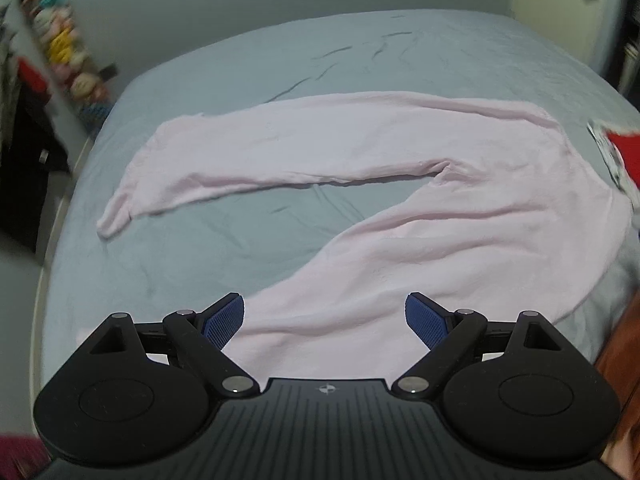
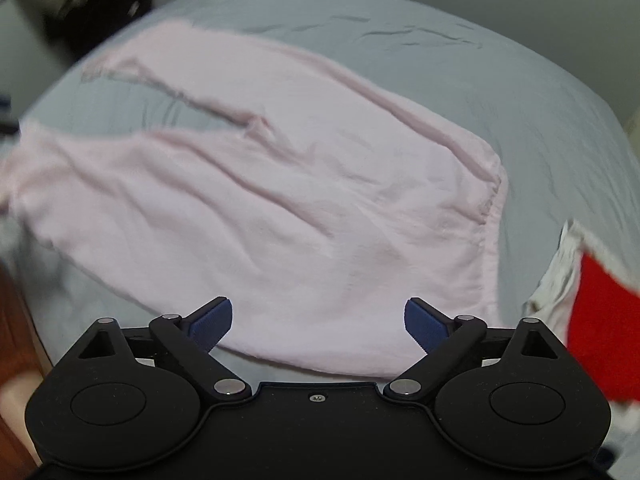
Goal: Fold clothes
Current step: 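Grasp one sleeve cuff with the right gripper while the left gripper grasps the other cuff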
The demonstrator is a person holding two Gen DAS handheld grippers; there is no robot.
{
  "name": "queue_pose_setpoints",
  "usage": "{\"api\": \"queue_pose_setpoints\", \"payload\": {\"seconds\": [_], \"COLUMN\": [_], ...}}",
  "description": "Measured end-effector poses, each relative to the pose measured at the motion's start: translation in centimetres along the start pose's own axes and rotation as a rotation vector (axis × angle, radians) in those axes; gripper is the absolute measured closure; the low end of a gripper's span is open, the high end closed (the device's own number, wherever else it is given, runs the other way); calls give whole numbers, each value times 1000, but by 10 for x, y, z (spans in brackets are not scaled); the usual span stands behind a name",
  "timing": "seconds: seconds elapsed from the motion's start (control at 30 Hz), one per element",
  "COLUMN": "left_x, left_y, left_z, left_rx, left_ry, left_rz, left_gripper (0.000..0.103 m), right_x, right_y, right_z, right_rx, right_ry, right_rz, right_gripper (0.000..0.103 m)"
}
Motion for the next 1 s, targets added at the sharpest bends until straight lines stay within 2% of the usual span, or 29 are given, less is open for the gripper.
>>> {"api": "queue_pose_setpoints", "payload": {"seconds": [0.1,0.2,0.23,0.27,0.33,0.43,0.47,0.57,0.67,0.73,0.9,1.0], "left_x": [12,28,31,47,67,91,98,123,144,159,189,202], "left_y": [-3,-7,-5,-8,-16,-25,-29,-48,-64,-73,-83,-88], "left_z": [17,30,32,36,38,42,44,51,55,55,59,61], "left_rx": [-32,-54,-53,-43,-29,-14,-10,18,17,16,25,5], "left_ry": [-94,-190,-206,-277,-348,-425,-435,-463,-498,-530,-629,-686], "left_rz": [-4,-8,-11,-22,-14,4,14,67,101,114,165,185], "left_gripper": [15,15,15,15,15,15,15,30,30,35,39,47], "right_x": [3,9,14,18,27,39,40,41,39,38,44,45], "right_y": [-3,-7,-11,-16,-25,-36,-39,-46,-57,-60,-75,-79], "right_z": [-11,-21,-25,-28,-32,-35,-34,-37,-43,-44,-46,-50], "right_rx": [40,80,91,97,89,76,76,81,84,82,96,100], "right_ry": [118,237,277,306,358,453,481,512,495,494,528,519], "right_rz": [89,173,196,216,245,265,267,276,318,325,372,381], "right_gripper": [29,42,50,57,65,70,70,70,70,70,70,70]}}
Point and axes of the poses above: each gripper's, at about its wrist camera, not at the fingertips, and y roughly against the way its jaws point, z to its left, x to its underside, the point moved 6 cm from there along -y, roughly the way its jaws point, and after that the axes turned 12 degrees about -x, right-handed, at the moved point
